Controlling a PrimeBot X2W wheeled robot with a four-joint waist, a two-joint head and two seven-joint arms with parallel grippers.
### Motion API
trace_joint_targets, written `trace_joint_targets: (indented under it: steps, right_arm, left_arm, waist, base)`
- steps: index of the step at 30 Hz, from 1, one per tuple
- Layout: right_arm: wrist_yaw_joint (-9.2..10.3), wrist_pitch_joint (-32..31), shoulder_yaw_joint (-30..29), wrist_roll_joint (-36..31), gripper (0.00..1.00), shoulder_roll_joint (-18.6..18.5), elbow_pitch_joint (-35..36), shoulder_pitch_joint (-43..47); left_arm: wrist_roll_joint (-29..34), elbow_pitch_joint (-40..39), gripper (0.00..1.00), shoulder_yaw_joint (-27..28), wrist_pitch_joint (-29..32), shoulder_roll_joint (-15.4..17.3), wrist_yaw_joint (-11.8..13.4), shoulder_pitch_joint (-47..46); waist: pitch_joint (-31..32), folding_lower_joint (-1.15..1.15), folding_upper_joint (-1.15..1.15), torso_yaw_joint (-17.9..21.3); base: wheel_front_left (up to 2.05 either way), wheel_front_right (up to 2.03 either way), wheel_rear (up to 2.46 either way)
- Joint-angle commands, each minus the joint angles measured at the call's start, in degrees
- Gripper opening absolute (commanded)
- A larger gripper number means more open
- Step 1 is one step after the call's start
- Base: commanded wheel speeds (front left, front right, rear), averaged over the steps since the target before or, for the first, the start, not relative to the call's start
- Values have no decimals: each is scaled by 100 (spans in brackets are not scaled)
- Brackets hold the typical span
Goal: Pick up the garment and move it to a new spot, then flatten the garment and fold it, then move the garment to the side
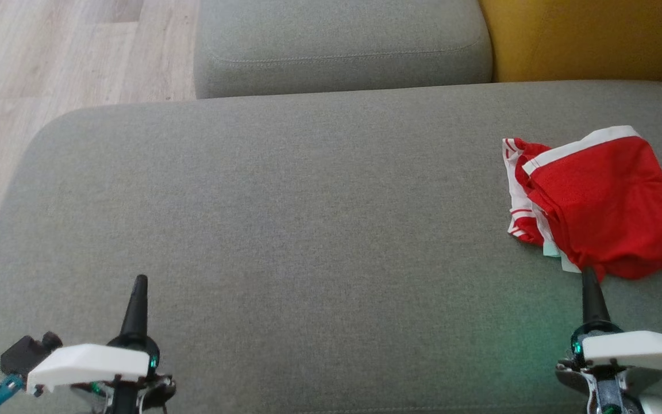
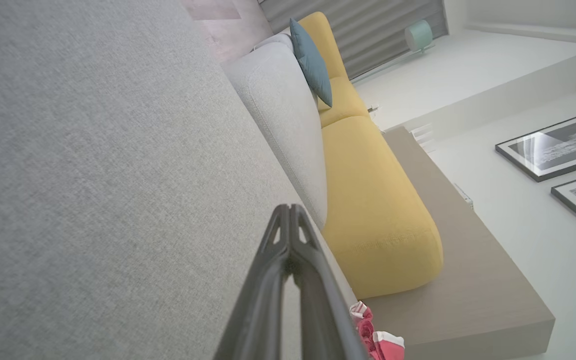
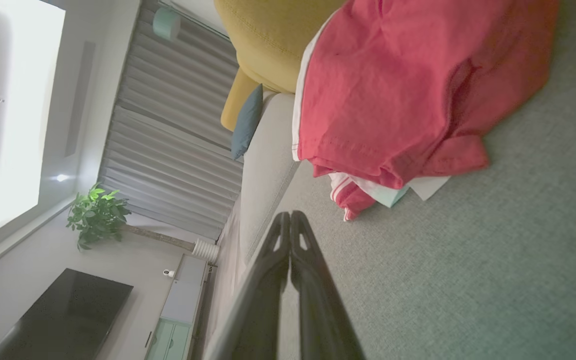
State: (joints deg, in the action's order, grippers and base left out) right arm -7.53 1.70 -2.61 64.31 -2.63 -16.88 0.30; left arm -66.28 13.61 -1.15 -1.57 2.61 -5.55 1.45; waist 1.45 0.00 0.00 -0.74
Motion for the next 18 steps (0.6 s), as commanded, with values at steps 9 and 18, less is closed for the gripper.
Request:
trace_joint_targets:
  steps: [9, 18]
  right_arm:
    - [3, -173, -26, 642, 0, -85, 235, -398]
    - [3, -324, -99, 1218, 0, -85, 249, -461]
  left_arm:
    - [-586, -114, 0, 270, 161, 70, -68, -433]
    - [-1120, -73, 0, 383, 315, 71, -100, -518]
  waist:
    - [-33, 0, 0, 15]
    - [-67, 0, 0, 30]
  base:
    - [0, 0, 0]
    - [0, 0, 0]
